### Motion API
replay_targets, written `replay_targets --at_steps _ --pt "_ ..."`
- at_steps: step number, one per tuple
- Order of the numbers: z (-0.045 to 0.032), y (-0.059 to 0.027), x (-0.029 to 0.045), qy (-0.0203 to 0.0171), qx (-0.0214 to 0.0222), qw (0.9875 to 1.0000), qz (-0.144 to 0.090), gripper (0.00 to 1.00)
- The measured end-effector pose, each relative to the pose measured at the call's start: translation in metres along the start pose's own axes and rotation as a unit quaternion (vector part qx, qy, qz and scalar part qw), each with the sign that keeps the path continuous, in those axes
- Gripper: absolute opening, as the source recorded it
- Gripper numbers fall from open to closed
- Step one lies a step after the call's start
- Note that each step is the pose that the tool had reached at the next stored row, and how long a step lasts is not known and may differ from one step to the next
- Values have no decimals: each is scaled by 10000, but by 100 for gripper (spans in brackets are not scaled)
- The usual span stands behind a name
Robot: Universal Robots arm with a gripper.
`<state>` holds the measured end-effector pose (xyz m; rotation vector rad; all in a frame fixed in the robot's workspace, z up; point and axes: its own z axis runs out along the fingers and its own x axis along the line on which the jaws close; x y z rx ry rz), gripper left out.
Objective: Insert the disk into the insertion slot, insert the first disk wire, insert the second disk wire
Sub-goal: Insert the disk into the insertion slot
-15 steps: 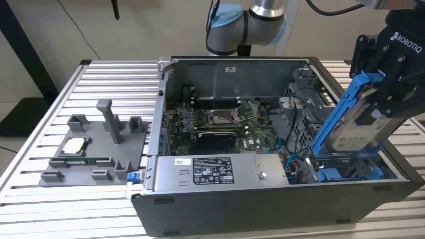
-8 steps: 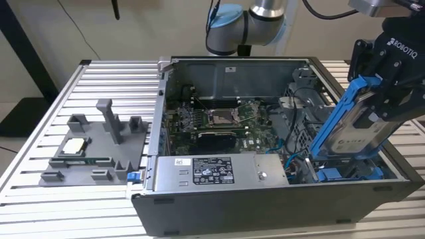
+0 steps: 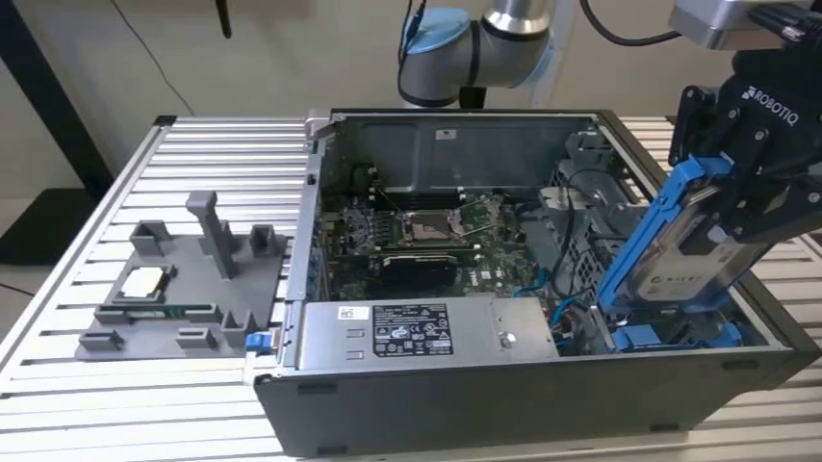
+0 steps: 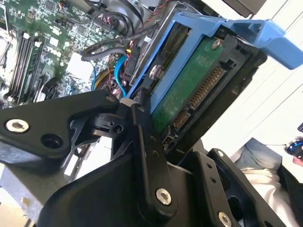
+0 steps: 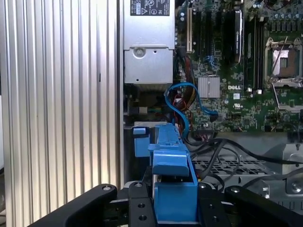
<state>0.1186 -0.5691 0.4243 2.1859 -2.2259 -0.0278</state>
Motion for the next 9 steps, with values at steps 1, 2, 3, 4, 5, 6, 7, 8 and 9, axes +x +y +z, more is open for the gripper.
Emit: replay_targets --at_steps 1,2,3,4,5,6,7,8,9 --pt "9 -8 0 -1 0 10000 1 33" --pt "16 -19 0 1 0 10000 1 33" --pt "24 -29 -1 1 0 10000 0 33" --pt "35 -38 -1 0 0 10000 0 33" --pt "45 -46 -1 1 0 10000 0 33" --pt "56 -54 -1 1 0 10000 0 33" --pt "68 -62 -1 0 0 10000 0 33" --pt "79 -69 -2 1 0 10000 0 33" --pt "90 -74 -2 1 0 10000 0 33"
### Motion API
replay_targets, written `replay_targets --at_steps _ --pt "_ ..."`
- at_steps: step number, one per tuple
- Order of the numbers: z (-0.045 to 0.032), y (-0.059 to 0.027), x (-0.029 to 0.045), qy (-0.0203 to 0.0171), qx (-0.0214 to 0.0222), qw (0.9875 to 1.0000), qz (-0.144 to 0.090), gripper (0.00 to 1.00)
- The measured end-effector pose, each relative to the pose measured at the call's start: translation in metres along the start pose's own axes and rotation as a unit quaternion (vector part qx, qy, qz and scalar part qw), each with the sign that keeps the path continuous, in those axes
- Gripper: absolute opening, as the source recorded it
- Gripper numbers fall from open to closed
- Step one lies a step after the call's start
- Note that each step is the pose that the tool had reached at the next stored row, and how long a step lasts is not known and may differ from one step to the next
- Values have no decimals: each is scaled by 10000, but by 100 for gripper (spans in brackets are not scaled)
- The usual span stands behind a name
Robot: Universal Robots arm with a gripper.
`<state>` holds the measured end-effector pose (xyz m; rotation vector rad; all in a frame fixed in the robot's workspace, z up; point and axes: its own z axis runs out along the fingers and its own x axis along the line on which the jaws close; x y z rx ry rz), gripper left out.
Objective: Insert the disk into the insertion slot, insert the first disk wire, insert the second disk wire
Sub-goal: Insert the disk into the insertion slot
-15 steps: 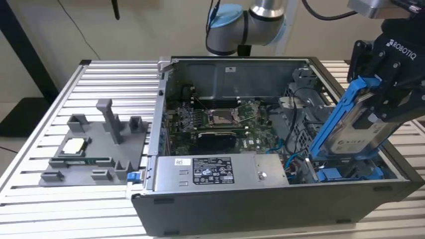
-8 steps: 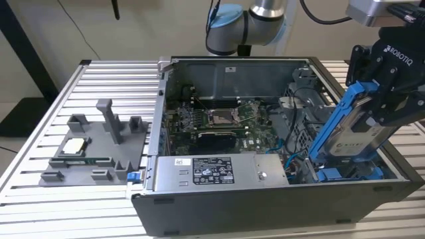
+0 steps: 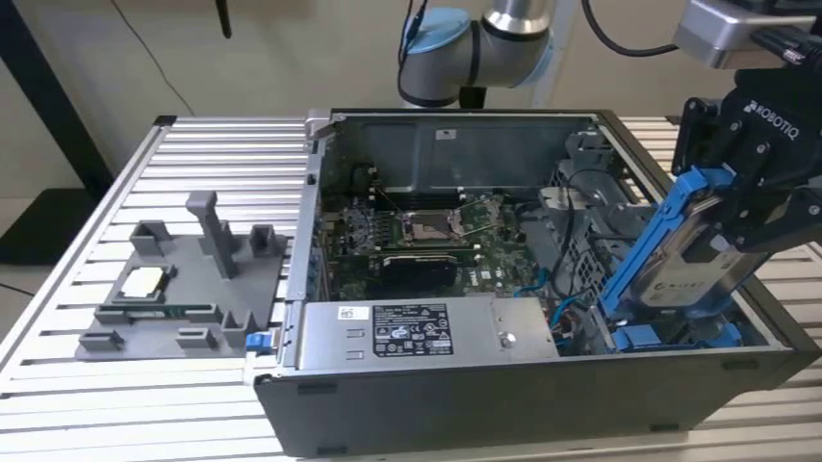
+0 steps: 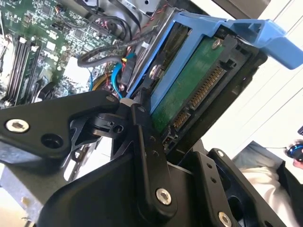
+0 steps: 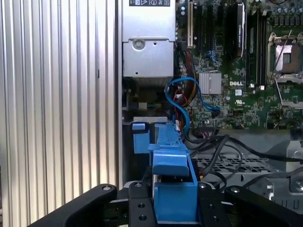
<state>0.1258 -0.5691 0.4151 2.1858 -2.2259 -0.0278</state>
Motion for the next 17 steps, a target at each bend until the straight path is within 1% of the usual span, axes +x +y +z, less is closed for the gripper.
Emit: replay_targets --at_steps 8,15,17 --pt "73 -4 11 0 0 10000 4 33" --pt "193 -8 11 0 0 10000 12 33" --pt "216 -8 11 0 0 10000 12 33"
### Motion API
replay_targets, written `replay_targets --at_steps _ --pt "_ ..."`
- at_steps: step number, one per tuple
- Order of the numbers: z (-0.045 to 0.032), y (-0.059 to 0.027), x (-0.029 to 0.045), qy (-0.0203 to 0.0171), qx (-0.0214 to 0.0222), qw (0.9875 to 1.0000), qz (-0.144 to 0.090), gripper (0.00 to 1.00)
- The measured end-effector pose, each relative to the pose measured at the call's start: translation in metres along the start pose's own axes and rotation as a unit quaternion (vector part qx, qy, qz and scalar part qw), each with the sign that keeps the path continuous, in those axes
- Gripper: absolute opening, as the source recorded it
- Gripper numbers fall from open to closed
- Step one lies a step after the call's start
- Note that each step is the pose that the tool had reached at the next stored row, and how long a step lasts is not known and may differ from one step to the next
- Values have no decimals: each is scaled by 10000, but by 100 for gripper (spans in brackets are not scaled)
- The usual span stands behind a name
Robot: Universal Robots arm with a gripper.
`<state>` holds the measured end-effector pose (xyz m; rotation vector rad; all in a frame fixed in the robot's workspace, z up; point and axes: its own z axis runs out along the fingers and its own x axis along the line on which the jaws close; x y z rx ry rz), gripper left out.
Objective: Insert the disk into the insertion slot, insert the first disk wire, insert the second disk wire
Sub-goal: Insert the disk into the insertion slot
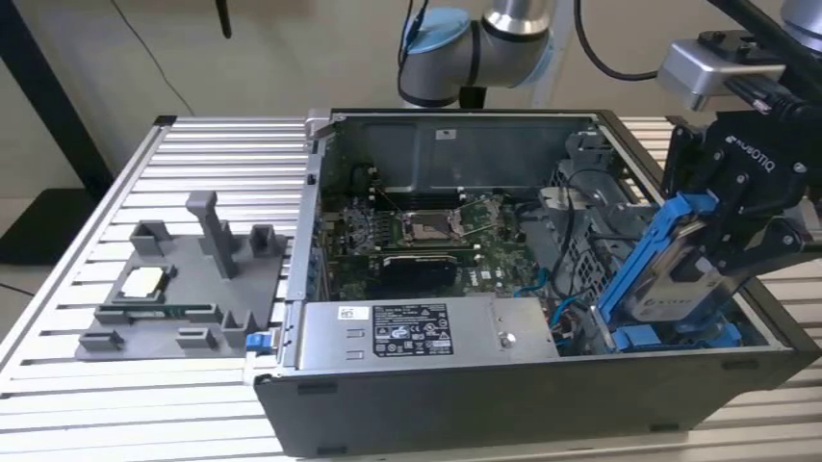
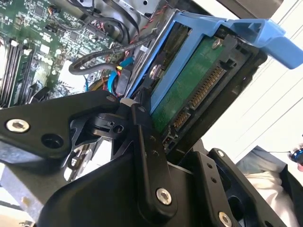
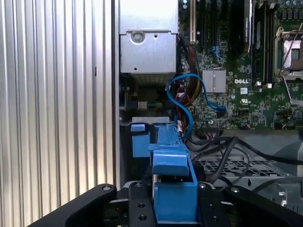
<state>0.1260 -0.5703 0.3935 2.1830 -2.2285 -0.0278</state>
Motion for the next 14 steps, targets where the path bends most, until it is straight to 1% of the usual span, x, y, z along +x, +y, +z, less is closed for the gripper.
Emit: replay_targets --at_steps 7,9,10,14 --pt "4 0 0 1 0 10000 0 33" --pt "5 0 0 1 0 10000 0 34" --pt "7 0 0 0 0 10000 0 41" --pt "9 0 0 0 0 10000 0 41"
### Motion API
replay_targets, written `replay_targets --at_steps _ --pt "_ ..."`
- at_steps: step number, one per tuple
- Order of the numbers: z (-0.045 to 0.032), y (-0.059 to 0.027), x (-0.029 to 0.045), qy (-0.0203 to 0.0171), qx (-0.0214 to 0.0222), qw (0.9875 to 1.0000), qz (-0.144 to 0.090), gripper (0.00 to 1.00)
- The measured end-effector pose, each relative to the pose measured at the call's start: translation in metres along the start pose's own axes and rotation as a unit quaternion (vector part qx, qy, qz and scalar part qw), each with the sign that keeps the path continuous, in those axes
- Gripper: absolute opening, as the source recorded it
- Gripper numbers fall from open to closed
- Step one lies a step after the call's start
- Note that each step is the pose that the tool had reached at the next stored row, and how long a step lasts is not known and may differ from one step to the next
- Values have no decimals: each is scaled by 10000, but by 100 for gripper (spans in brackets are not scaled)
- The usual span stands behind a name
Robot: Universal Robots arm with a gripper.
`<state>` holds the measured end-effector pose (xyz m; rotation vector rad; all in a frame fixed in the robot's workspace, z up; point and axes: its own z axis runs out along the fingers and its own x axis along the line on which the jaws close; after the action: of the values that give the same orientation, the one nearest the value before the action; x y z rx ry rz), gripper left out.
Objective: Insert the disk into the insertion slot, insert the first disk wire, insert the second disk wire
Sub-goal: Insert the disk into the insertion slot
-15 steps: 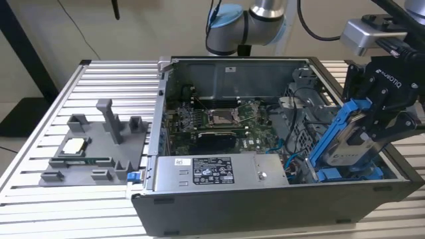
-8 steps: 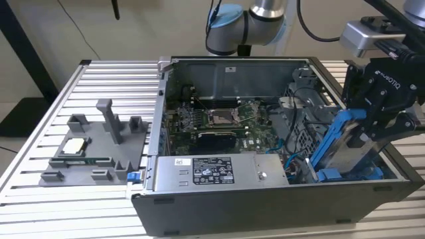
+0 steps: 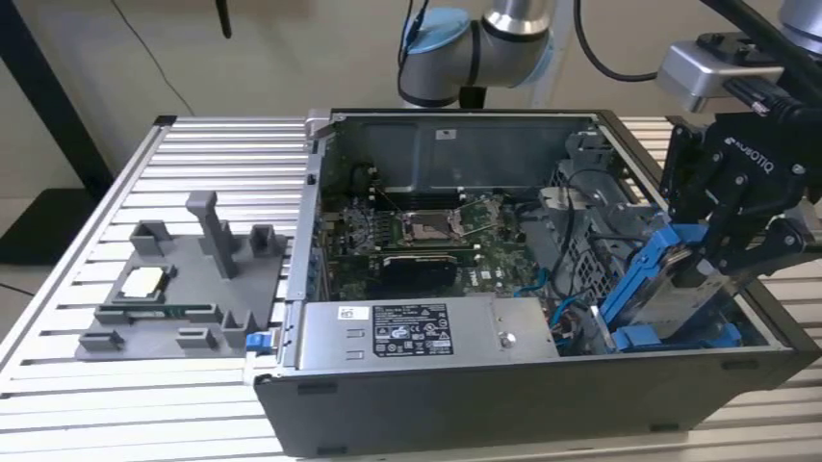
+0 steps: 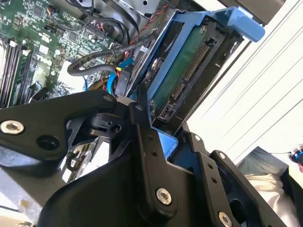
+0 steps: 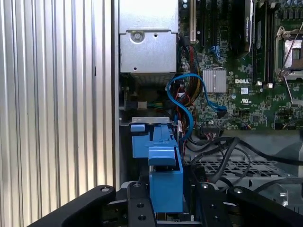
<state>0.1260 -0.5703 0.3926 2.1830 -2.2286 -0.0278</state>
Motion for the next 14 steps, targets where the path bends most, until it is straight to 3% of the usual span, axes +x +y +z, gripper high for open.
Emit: replay_targets --at_steps 10,14 --pt "6 0 0 0 0 10000 0 41" --pt "10 0 -4 -3 0 10000 2 49"
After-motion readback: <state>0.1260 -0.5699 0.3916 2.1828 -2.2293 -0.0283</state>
